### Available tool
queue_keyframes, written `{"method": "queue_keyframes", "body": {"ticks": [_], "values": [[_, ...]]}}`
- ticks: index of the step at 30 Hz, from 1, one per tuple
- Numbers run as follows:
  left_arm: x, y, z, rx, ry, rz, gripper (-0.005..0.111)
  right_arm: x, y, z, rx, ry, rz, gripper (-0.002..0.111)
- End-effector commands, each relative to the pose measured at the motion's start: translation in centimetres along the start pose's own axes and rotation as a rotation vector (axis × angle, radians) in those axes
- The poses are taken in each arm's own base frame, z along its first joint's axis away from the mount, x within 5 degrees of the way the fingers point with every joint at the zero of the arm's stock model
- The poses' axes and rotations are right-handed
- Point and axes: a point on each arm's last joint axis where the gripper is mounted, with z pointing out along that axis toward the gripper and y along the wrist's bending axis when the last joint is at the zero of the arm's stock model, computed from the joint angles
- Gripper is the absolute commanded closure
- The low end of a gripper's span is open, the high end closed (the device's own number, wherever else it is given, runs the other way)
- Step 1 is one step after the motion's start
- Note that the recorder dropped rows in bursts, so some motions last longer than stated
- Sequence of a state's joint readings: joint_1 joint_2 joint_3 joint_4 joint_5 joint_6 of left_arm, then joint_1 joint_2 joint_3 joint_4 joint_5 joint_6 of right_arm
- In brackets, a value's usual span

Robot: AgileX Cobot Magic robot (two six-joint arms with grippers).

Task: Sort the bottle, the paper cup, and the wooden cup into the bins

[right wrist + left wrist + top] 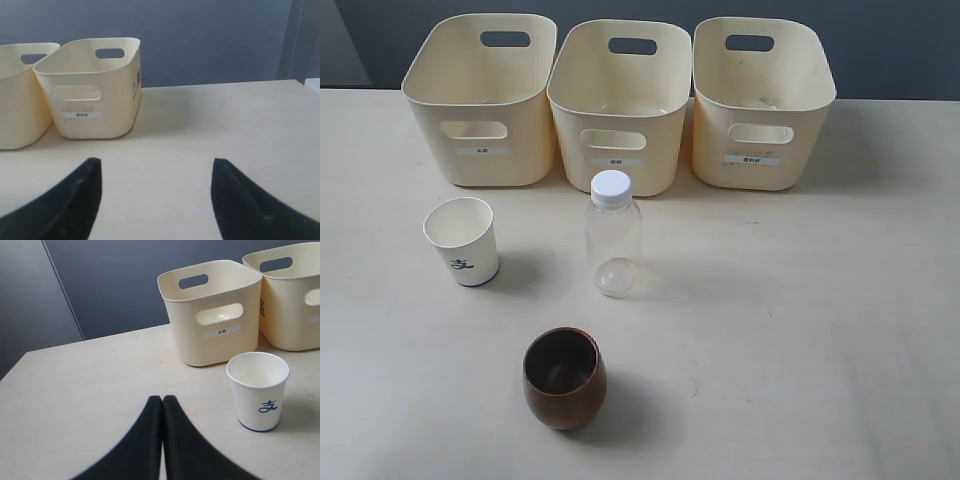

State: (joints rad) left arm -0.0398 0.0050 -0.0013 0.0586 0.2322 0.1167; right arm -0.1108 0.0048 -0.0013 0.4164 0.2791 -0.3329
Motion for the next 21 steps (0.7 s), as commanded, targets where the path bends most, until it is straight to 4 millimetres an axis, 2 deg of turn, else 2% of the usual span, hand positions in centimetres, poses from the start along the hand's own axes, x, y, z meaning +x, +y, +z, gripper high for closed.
{"method": "queue_keyframes", "body": {"ticks": [1,5,13,17,21], "values": [[-0.1,0.0,0.0,0.000,-0.013,0.006,0.107,-0.3,0.0,0.0,0.005,-0.035,0.037,0.047],[-0.1,0.0,0.0,0.000,-0.013,0.006,0.107,-0.5,-0.1,0.0,0.015,-0.065,0.039,0.047],[0.0,0.0,0.0,0.000,-0.010,0.006,0.107,-2.5,-0.9,-0.4,0.096,-0.292,0.061,0.047],[0.0,0.0,0.0,0.000,-0.010,0.006,0.107,-2.6,-1.0,-0.5,0.038,-0.316,0.526,0.047],[0.0,0.0,0.0,0.000,-0.010,0.006,0.107,-2.6,-1.1,-0.5,0.026,-0.325,0.651,0.047]]}}
